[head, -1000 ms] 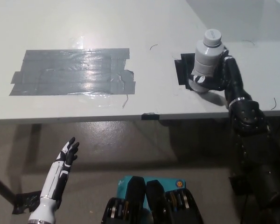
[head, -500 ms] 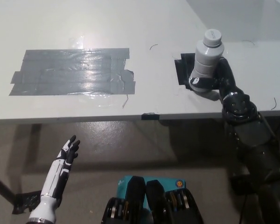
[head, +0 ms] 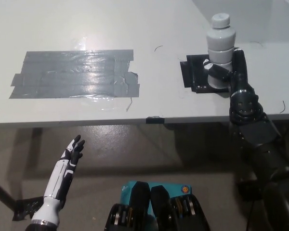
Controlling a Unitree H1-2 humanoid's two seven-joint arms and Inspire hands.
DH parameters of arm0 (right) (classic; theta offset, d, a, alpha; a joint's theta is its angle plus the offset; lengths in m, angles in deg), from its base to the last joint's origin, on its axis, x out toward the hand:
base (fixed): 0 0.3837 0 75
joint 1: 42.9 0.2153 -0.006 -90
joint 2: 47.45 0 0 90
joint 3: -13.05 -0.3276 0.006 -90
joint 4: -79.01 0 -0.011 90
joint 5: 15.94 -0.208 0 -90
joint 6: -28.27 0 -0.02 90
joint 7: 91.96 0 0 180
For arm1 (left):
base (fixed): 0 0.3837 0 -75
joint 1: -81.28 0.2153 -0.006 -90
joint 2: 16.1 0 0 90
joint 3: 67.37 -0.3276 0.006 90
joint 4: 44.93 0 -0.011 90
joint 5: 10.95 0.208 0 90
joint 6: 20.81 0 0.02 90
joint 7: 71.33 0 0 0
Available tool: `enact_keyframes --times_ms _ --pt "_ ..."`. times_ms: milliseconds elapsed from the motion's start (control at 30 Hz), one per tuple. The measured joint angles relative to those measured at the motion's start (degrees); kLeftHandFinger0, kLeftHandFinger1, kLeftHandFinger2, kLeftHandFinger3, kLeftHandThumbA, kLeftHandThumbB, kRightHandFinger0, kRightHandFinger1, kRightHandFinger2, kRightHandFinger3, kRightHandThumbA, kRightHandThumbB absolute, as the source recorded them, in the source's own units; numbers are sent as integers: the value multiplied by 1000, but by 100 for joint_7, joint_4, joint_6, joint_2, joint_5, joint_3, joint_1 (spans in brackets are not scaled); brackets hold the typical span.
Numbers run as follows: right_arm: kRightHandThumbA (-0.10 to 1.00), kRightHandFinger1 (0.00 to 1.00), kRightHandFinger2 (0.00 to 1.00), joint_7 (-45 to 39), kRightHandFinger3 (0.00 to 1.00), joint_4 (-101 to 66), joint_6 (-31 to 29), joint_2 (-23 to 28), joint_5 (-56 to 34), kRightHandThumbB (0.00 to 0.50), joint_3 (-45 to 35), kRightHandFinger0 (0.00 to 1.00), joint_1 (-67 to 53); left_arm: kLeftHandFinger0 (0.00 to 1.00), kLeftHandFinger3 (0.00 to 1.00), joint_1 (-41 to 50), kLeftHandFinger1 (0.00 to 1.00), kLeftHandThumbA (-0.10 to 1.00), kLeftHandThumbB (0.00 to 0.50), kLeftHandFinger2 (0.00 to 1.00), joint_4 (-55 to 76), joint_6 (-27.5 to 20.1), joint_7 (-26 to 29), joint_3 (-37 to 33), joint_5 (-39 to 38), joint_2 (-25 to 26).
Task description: A white bottle is kept in the middle of the desk infront of the robot and the robot picks it up with its right hand and passes it to a person
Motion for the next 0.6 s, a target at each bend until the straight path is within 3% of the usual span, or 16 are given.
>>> enact_keyframes --times_ms 267,300,333,467,600 --pt "-100 319 680 238 683 98 -65 7 10 139 65 5 -1 1000 1000 -3 1000 1000 123 1000 -2 0 -1 -3 6 16" --pt "-100 312 682 251 692 77 -67 7 12 163 80 0 -2 1000 1000 -4 1000 1000 133 1000 -3 -1 -1 -3 8 19" --pt "-100 319 698 258 722 62 -67 7 14 142 88 0 -3 1000 1000 -5 1000 1000 131 1000 -3 -1 -1 -3 8 20" --pt "-100 318 732 264 796 -329 -72 6 80 133 226 0 -51 1000 1000 -13 1000 1000 119 1000 -5 1 -1 -4 8 26" --pt "-100 342 740 187 796 -1162 -44 0 186 124 459 0 -222 1000 1000 -34 1000 1000 133 1000 -8 4 -1 -3 7 29"
